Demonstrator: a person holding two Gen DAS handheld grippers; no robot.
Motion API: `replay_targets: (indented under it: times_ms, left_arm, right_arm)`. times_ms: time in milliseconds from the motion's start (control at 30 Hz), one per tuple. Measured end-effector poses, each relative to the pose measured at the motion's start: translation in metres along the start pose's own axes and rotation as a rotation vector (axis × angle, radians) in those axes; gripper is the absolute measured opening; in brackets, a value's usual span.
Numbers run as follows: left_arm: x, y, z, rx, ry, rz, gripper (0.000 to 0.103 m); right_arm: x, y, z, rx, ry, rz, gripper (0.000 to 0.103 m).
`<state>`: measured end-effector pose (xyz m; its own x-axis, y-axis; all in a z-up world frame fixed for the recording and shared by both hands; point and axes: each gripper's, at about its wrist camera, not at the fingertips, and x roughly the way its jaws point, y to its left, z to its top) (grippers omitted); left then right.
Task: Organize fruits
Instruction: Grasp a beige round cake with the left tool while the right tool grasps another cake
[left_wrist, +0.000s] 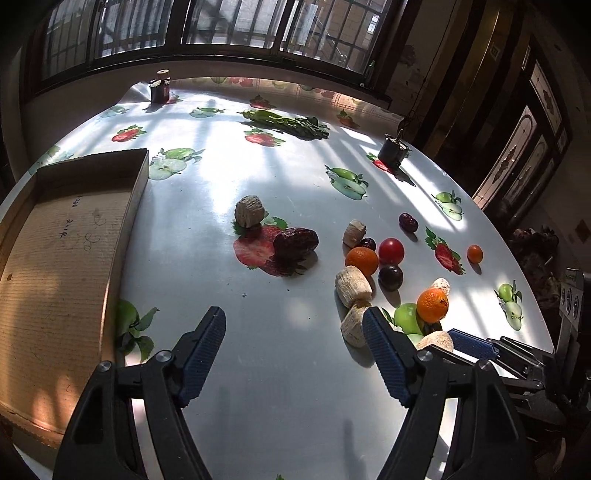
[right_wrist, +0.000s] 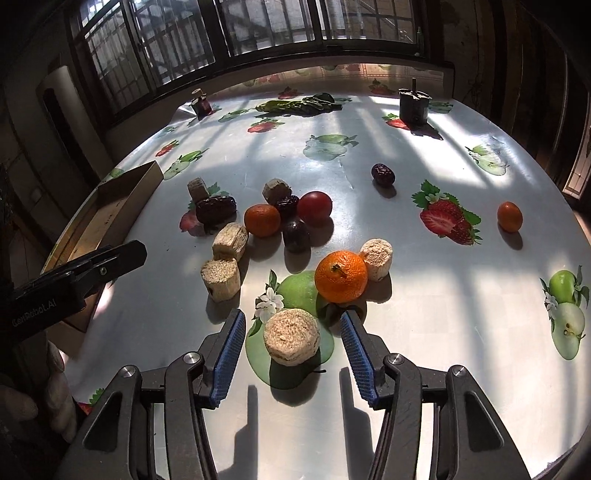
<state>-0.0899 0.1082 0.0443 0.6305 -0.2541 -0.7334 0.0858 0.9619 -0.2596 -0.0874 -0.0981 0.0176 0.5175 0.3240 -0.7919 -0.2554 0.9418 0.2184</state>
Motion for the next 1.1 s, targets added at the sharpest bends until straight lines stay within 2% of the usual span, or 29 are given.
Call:
replay_targets:
  times_ms: [67,100,267,367,500,533,567,600,633,800,967,1033,1100]
  left_arm:
    - [0.008,-0.01,0.0,0.027,0.025,-0.012,0.076]
    - [0.013,-0.015,0.0,0.041,0.037,-0.016,0.076]
    - [0.034,-0.039,0.003,0.101,0.111,-0.011,0.076]
    - [0.051,-0.045,0.002,0.104,0.19,-0.002,0.076]
    - [0.057,-0.052,0.0,0.111,0.207,0.014,0.073]
    - [0.057,-0.053,0.0,0.115,0.2,0.032,0.065]
    - [0.057,-0.055,0.0,0.127,0.194,0.058,0.049]
    - [0.057,-0.055,0.0,0.132,0.188,0.063,0.042]
    - [0.056,-0.055,0.0,0.133,0.186,0.054,0.03]
    - [0.043,-0.043,-0.003,0.066,0.174,-0.002,0.03]
    - [0.0,-0.015,0.004,0.009,0.093,-0.028,0.03]
    - [-0.022,0.007,0.009,-0.019,0.046,-0.003,0.03]
    - [-0.044,0.034,0.012,-0.052,-0.004,0.057,0.03]
  right_arm:
    - [0.004,-0.002,-0.001,0.003,0.019,0.001,0.039]
    - [0.004,-0.003,-0.002,0.006,0.022,0.005,0.037]
    - [0.001,-0.007,-0.004,0.003,0.015,0.006,0.037]
    - [0.0,-0.007,-0.004,-0.009,0.01,-0.003,0.037]
    - [0.0,-0.006,-0.005,-0.021,0.004,-0.012,0.037]
    - [0.0,-0.006,-0.005,-0.023,0.002,-0.015,0.037]
    - [0.0,-0.005,-0.005,-0.025,0.001,-0.019,0.037]
    - [0.0,-0.004,-0.006,-0.029,-0.001,-0.024,0.037]
    - [0.0,-0.003,-0.006,-0.033,-0.002,-0.029,0.037]
    - [-0.005,0.002,-0.008,-0.038,-0.005,-0.025,0.037]
    - [-0.022,0.023,-0.005,-0.089,-0.042,-0.004,0.037]
    - [-0.028,0.038,0.0,-0.12,-0.058,0.019,0.037]
    - [-0.031,0.055,0.007,-0.148,-0.068,0.055,0.037]
